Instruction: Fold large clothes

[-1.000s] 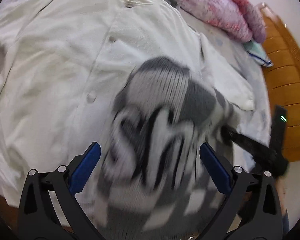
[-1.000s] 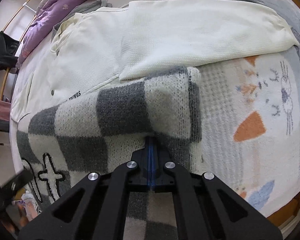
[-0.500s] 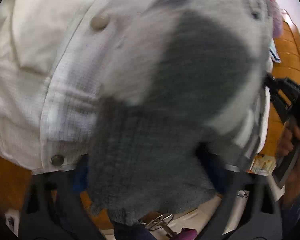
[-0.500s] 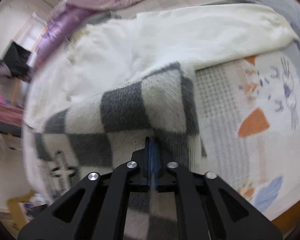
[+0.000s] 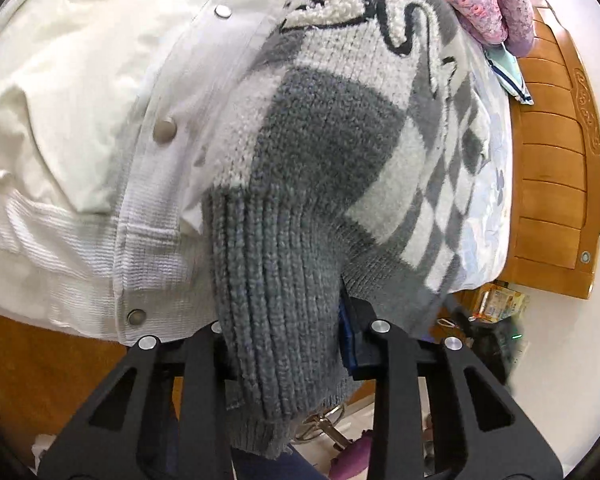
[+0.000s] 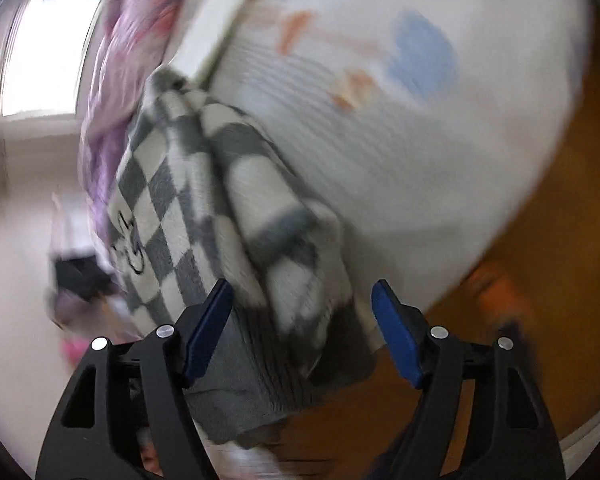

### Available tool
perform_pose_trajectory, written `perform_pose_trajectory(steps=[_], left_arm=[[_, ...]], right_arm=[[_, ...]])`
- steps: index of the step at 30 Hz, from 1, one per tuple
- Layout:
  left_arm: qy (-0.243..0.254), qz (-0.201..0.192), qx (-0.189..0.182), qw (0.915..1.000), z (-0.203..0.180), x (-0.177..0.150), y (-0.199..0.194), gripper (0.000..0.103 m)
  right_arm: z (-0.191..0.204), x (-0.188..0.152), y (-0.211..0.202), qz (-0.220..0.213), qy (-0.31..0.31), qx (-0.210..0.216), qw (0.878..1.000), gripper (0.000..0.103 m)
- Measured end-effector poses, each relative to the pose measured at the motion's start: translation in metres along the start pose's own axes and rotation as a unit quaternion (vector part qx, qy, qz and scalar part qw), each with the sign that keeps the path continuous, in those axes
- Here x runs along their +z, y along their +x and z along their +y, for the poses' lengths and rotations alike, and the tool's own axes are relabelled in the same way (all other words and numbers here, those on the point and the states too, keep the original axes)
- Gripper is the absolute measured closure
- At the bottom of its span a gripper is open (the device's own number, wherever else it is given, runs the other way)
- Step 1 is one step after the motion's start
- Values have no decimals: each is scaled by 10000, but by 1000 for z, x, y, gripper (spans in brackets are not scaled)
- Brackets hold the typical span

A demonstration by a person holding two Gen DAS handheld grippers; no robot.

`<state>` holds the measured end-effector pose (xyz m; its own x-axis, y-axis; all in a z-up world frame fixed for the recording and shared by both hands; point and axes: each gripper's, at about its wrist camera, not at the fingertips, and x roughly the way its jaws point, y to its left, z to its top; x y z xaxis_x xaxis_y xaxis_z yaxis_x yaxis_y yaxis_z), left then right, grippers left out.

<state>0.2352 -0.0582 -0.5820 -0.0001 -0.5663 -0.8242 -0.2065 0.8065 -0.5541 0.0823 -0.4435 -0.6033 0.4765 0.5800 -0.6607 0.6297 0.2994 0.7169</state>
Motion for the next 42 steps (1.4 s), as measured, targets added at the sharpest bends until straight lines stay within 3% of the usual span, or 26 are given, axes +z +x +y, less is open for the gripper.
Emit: perform_pose_trajectory(steps=[6, 11, 13, 15, 24, 28, 30, 31, 32, 33, 35, 38, 42], left_arm=[[213, 157, 85, 9996, -4, 8, -21, 73], [361, 280, 230, 9987, -9, 13, -14, 73], [373, 314, 224, 9986, -10, 17, -9, 73], [355, 345, 187, 9986, -7, 17, -7, 73], [481, 565, 68, 9972, 10, 23, 7, 72], [502, 641, 21, 9967, 17, 24, 14, 70], [497, 669, 43, 9965, 19, 26, 15, 64], [528, 684, 66, 9962, 19, 27, 15, 57], [546, 685, 64, 9961, 19, 27, 14, 49], [578, 689, 49, 9959, 18, 27, 12, 49], [702, 757, 79, 9946, 20, 28, 9, 45], [700, 645, 21, 9955, 27, 26, -10, 19], [726, 201, 42, 9972, 35, 36, -38, 13]], right_arm=[[-24, -16, 22, 268, 1120, 887, 9894, 23], [-17, -24, 33, 379, 1133, 1209, 9855, 19], [-15, -25, 41, 473, 967, 1019, 9890, 18], [-11, -21, 48, 317, 613, 538, 9962, 18], [15, 0, 76, 514, -270, 677, 9960, 14], [23, 7, 88, 511, -405, 437, 9969, 14], [30, 3, 84, 485, -466, 377, 9970, 28], [36, 0, 79, 492, -517, 370, 9968, 42], [41, -2, 75, 477, -538, 374, 9967, 46], [46, -4, 73, 449, -582, 340, 9967, 47], [52, -1, 77, 453, -680, 165, 9965, 45], [49, 2, 86, 399, -535, -18, 9978, 28], [53, -1, 97, 227, -602, 5, 9979, 20]])
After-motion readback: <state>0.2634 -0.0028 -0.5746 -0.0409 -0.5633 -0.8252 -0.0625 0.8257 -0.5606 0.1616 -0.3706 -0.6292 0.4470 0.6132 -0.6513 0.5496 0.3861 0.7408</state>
